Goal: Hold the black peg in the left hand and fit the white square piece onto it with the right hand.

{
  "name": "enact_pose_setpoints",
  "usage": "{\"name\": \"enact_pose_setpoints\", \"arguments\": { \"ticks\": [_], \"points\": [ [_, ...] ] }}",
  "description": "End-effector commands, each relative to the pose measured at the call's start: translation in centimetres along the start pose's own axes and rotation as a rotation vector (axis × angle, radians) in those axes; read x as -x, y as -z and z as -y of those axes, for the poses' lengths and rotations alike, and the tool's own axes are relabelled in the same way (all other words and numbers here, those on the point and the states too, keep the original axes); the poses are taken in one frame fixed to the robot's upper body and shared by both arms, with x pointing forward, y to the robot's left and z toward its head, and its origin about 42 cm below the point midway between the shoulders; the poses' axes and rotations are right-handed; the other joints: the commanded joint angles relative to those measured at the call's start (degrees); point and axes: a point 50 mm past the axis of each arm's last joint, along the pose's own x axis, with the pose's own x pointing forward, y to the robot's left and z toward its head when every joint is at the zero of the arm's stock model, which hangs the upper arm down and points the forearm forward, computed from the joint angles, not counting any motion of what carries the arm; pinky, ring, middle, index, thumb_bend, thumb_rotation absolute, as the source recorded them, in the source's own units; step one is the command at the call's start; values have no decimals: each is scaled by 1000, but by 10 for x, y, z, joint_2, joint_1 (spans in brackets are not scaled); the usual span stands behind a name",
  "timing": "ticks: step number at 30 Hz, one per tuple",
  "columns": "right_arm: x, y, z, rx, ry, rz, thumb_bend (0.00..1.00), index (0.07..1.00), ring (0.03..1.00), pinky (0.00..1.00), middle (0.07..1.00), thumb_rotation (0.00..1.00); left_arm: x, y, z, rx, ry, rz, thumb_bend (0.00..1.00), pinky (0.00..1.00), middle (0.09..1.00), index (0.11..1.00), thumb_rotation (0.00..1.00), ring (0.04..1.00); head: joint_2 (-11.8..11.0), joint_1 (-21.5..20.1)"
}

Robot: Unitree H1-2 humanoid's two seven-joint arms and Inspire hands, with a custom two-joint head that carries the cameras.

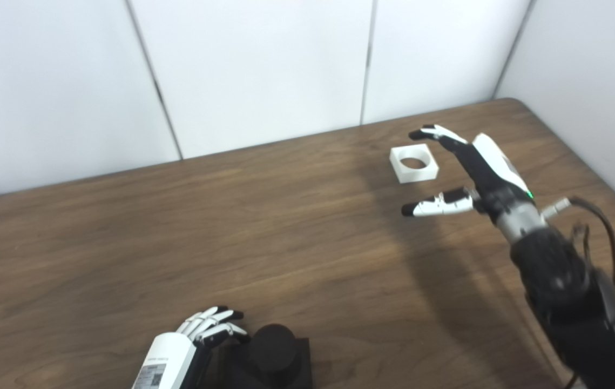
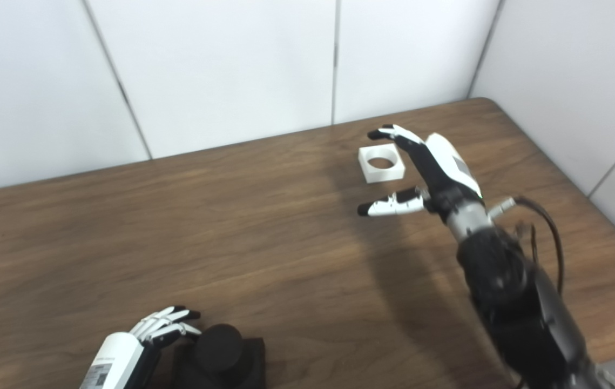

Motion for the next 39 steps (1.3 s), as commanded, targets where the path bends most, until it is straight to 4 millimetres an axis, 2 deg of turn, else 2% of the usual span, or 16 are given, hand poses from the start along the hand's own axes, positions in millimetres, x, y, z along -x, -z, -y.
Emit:
{"name": "enact_pose_setpoints", "arguments": {
  "ticks": [1, 9, 16, 26, 34, 39],
  "points": [
    [-24, -8, 22, 66, 40, 35, 838, 809, 954, 885, 935, 135, 8, 12, 6, -2, 47, -58, 514, 845, 808, 487, 47, 867, 0, -2],
    [-87, -2, 40, 240, -37, 14, 891, 788, 990, 884, 948, 140, 9, 12, 7, 0, 49, -60, 513, 841, 813, 487, 48, 872, -3, -3],
    [-126, 4, 38, 328, -109, -48, 903, 795, 1000, 892, 966, 126, 9, 12, 8, 1, 46, -60, 513, 832, 811, 487, 49, 869, -3, 4],
    [-161, 18, 30, 491, -217, -86, 909, 802, 1000, 921, 963, 125, 8, 8, 6, -1, 42, -72, 514, 813, 807, 487, 49, 863, -1, 10],
    [-180, 23, 25, 606, -294, -90, 956, 799, 1000, 910, 949, 150, 8, 6, 6, 4, 33, -64, 515, 806, 805, 487, 48, 862, 1, 13],
    [-185, 23, 24, 662, -313, -80, 950, 796, 996, 903, 944, 146, 7, 4, 5, 5, 30, -61, 515, 804, 805, 487, 48, 862, 2, 14]
  ]
}}
